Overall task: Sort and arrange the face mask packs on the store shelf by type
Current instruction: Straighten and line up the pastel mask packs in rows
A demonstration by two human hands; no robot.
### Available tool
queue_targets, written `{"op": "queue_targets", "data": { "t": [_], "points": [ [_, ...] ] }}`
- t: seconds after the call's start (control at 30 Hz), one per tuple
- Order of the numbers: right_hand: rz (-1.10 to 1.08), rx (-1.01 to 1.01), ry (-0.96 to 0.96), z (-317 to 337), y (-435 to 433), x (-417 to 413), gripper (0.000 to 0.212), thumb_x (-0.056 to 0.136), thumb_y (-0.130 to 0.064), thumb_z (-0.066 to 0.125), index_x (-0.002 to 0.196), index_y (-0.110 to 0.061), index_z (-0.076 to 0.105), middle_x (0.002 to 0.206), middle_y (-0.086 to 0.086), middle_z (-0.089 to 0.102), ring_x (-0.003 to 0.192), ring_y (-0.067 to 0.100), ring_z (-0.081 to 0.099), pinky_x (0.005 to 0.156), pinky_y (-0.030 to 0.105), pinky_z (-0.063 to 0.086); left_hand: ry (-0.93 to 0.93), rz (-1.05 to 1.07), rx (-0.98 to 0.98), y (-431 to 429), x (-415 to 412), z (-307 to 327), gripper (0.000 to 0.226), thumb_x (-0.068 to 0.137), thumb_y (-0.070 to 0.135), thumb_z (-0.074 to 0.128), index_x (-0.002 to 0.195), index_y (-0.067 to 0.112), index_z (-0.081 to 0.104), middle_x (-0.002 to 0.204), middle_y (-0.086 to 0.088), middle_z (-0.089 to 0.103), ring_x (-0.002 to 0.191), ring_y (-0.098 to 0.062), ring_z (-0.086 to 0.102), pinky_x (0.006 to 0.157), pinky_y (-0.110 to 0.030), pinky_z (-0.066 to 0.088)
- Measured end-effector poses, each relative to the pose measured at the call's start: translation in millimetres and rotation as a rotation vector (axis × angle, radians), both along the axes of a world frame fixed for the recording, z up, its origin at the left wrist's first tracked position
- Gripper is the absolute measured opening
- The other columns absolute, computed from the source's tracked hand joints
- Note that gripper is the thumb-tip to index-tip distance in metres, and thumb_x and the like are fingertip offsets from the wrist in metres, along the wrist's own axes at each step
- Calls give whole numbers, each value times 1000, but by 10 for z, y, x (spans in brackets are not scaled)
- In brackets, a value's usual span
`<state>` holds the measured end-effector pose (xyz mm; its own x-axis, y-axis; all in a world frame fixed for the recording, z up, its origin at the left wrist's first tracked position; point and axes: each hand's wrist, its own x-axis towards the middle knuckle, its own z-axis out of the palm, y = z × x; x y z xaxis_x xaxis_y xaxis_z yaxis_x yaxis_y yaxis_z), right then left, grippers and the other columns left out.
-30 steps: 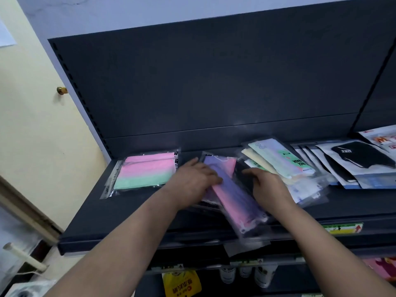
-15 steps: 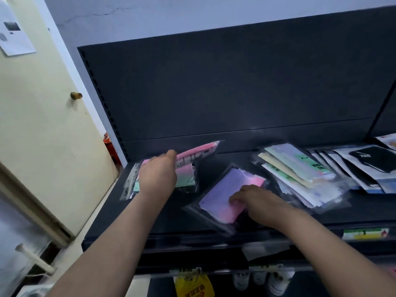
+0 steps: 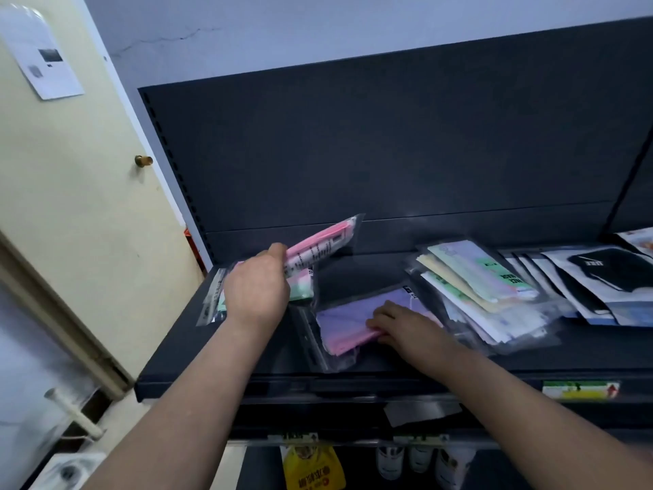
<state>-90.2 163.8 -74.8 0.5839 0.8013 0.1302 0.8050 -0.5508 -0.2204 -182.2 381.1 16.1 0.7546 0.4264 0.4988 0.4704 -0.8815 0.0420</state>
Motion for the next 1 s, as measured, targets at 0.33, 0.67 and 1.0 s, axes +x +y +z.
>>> {"op": "queue_targets", "data": {
  "t": [0.33, 0.67, 1.0],
  "points": [
    [-276, 334, -294, 428, -117, -105, 38, 78, 4, 59, 108, -18, 67, 79, 7, 71, 63, 28, 64, 52, 29, 45, -175, 123, -113, 358, -390, -43, 57, 86, 1, 47, 132, 33, 56, 111, -10, 71, 95, -36, 64, 71, -34, 46],
    [-485, 378, -226, 493, 353, -115, 22, 98, -16, 43, 112, -15, 59, 72, 14, 66, 62, 36, 59, 55, 35, 43, 89, -352, -12, 908, -354, -682, 53, 76, -5, 49, 116, 22, 70, 125, -1, 66, 122, -27, 58, 108, -60, 30],
    [-488, 319, -296, 531, 1027, -513, 36, 89, -3, 51, 121, -19, 58, 88, 15, 70, 75, 39, 65, 59, 38, 47, 412, -448, -202, 1247, -433, -784, 60, 74, 27, 41, 131, 35, 57, 142, 11, 50, 131, -19, 42, 105, -39, 41]
  ]
}}
